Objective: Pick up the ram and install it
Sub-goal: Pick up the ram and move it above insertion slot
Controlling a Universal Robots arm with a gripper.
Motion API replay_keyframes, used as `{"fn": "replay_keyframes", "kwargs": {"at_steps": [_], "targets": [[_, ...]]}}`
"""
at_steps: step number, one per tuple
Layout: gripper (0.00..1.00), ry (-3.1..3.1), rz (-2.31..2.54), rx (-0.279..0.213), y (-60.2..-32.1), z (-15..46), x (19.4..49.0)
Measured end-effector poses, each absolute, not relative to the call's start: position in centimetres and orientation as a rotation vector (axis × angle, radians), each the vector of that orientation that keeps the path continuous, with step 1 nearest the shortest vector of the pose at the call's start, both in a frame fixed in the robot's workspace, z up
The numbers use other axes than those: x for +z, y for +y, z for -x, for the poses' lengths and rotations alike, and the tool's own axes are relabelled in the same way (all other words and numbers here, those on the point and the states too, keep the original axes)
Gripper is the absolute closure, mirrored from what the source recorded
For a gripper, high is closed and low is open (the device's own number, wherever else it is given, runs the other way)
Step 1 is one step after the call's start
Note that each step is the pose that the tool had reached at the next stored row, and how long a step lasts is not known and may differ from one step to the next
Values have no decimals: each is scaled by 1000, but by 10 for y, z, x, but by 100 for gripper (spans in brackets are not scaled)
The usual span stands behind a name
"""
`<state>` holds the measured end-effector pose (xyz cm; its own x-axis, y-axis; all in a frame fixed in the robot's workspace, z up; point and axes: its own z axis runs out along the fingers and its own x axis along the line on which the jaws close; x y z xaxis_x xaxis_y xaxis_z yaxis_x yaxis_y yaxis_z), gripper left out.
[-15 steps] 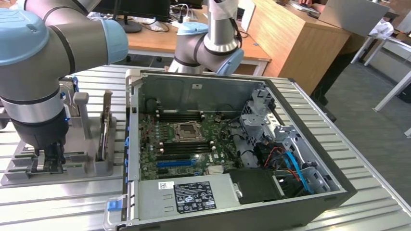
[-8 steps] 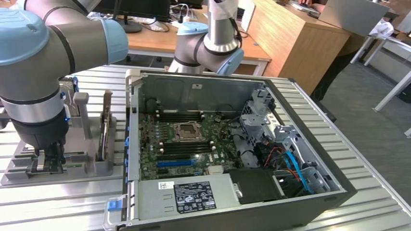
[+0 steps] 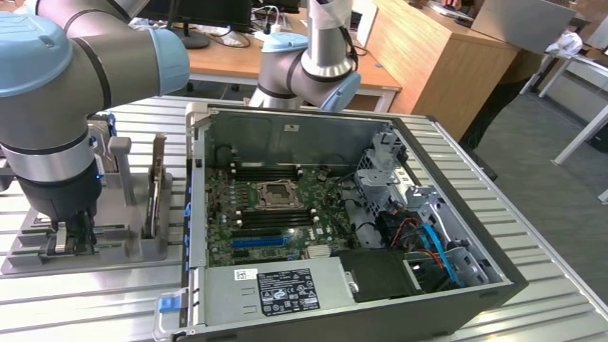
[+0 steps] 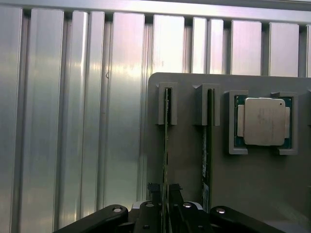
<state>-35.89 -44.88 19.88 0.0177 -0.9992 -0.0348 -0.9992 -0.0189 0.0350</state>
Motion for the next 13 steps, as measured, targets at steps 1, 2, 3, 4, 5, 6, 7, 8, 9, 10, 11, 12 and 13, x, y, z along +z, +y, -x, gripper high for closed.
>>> {"fn": "replay_keyframes", "kwargs": {"at_steps": [1, 2, 3, 4, 5, 6, 7, 8, 9, 10, 11, 12, 13], "targets": [[78, -2200, -2241, -78, -449, 359, 199], [78, -2200, -2241, -78, -449, 359, 199], [78, -2200, -2241, -78, -449, 359, 199], [78, -2200, -2241, -78, -449, 359, 199], [78, -2200, -2241, -78, -449, 359, 199], [78, -2200, -2241, -78, -449, 359, 199], [78, -2200, -2241, -78, -449, 359, 199], [78, -2200, -2241, -78, -449, 359, 199], [78, -2200, -2241, -78, -449, 359, 199], [78, -2200, -2241, -78, -449, 359, 199], [78, -2200, -2241, -78, -449, 359, 200], [78, -2200, -2241, -78, -449, 359, 200], [78, -2200, -2241, -78, -449, 359, 201]]}}
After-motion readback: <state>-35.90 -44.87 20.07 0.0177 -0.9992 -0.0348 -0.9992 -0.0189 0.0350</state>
